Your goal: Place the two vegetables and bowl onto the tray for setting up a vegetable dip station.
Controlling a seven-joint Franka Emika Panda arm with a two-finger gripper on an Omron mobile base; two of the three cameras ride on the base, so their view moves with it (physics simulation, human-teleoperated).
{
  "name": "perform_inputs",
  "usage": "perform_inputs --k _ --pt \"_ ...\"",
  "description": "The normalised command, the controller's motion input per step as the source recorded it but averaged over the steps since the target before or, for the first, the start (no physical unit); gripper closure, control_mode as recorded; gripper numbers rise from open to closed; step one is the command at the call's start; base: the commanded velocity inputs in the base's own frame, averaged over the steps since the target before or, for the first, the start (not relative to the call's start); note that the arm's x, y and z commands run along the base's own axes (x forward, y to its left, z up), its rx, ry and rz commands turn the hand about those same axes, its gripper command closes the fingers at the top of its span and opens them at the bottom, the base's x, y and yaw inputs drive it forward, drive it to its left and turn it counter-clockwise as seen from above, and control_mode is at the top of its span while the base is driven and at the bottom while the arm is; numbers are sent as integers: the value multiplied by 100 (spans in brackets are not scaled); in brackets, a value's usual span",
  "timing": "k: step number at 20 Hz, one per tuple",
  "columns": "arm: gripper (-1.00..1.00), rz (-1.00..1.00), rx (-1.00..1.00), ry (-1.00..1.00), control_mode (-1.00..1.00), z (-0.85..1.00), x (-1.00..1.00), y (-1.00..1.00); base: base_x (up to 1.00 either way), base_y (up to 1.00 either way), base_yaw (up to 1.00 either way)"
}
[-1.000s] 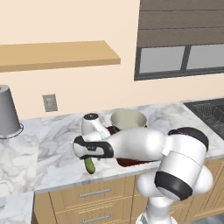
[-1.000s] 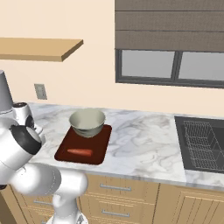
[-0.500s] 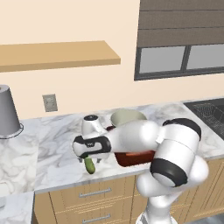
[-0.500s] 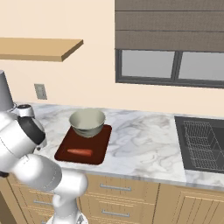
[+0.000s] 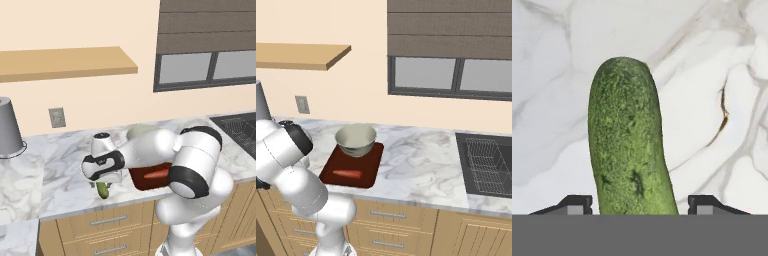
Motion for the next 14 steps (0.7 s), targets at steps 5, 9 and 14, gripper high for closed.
perform_inputs --k 5,9,14 --pt "100 0 0 0 -100 5 -2 0 0 0 0" --pt "100 -1 0 0 -100 23 -14 -4 0 0 0" --pt "100 -7 1 0 -100 33 -22 -8 0 0 0"
